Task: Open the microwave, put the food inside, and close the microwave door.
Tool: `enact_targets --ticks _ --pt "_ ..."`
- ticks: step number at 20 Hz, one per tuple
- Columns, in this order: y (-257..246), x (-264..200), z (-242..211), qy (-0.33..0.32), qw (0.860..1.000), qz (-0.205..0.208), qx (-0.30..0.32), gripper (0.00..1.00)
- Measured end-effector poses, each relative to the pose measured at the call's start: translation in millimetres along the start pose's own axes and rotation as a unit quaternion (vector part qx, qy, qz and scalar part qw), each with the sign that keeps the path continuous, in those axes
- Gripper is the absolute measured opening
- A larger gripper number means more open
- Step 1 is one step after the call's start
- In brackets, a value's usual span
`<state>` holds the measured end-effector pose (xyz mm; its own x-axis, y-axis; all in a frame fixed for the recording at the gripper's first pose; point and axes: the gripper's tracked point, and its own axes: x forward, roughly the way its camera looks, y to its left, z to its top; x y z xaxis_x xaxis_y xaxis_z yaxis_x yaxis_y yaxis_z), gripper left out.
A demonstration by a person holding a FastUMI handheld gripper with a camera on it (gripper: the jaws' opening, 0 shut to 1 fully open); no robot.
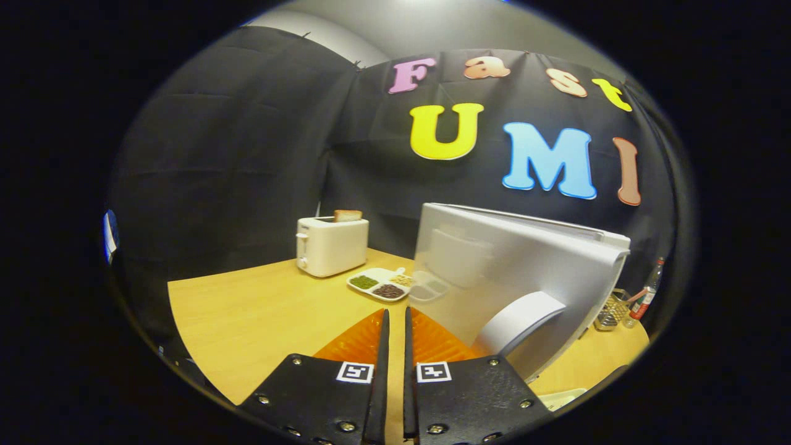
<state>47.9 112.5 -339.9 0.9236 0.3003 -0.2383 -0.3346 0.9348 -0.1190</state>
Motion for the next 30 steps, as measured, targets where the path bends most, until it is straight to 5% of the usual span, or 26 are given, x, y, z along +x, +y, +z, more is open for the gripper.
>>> enact_targets --ticks 3,17,30 --pt "-54 10 -3 0.0 0.999 -0.051 -0.001 0.02" --pt "-224 82 -6 0.007 0.975 -0.202 0.095 0.03" --pt "-239 106 -5 0.029 0.972 -0.225 0.064 0.08"
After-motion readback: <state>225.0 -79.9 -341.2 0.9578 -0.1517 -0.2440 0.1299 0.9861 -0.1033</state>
